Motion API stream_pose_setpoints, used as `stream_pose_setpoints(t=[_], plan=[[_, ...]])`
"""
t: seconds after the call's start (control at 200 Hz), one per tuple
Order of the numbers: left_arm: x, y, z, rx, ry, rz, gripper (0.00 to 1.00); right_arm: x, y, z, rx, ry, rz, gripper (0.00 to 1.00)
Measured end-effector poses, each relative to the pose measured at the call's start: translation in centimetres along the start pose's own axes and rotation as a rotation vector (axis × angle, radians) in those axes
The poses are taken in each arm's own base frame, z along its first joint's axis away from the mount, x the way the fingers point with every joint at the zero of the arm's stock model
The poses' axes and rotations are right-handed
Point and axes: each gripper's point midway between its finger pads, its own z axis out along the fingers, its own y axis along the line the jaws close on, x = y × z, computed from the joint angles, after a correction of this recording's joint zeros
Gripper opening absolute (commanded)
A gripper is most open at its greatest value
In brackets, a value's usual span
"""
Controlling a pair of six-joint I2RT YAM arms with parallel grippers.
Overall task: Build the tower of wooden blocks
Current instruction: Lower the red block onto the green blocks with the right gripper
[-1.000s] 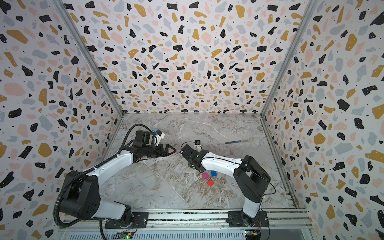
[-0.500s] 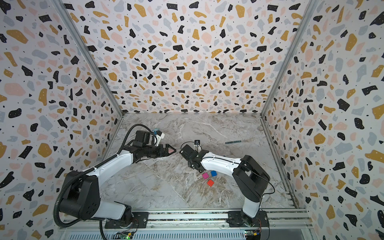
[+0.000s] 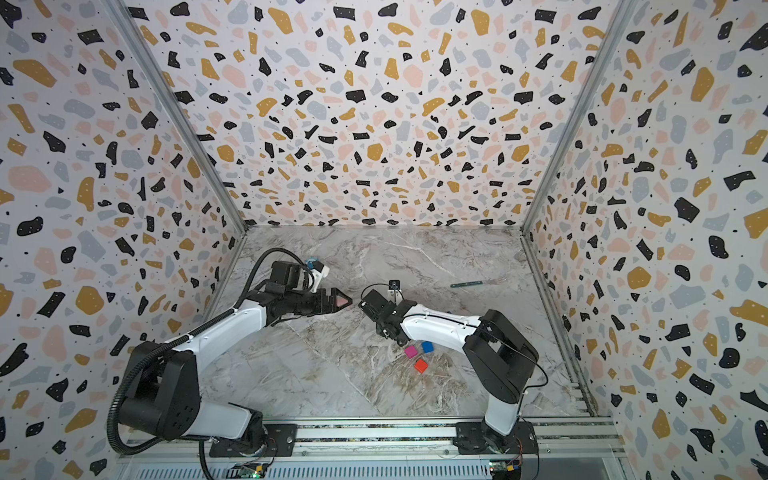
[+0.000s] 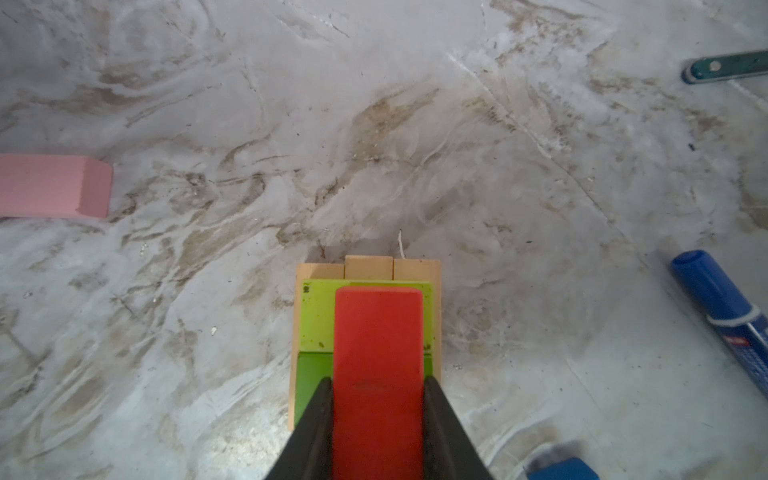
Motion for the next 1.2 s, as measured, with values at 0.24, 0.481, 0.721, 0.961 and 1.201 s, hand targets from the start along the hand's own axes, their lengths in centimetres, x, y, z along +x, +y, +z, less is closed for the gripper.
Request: stream_pose_setpoints(t=[0.24,0.481,0.721,0.961,1.201], plan=[[0.0,0.03,0.0,-0.002,0.0,0.0,0.98,-0.03,0.05,-0.01,-0.002,-0.001,0.001,0.05],[0.0,0.04,0.0,-0.002,0.0,0.0,0.98,-0.05,0.06,0.01,-0.002,-0.002,0.001,0.05],[0.04,0.06,0.0,-0.003,0.001,-0.001,0.98,0.01,0.27,0.36,0.002,0.002,-0.002,0.04],[0.04,0.06,0.0,-0.003,0.001,-0.001,0.98,-0.04,0.32,0.37,0.002,0.001,-0.002,0.04],[0.05,0.06,0.0,-0.003,0.002,-0.001,0.98,-0.03,0.32,0.38,0.002,0.001,-0.002,0.04]])
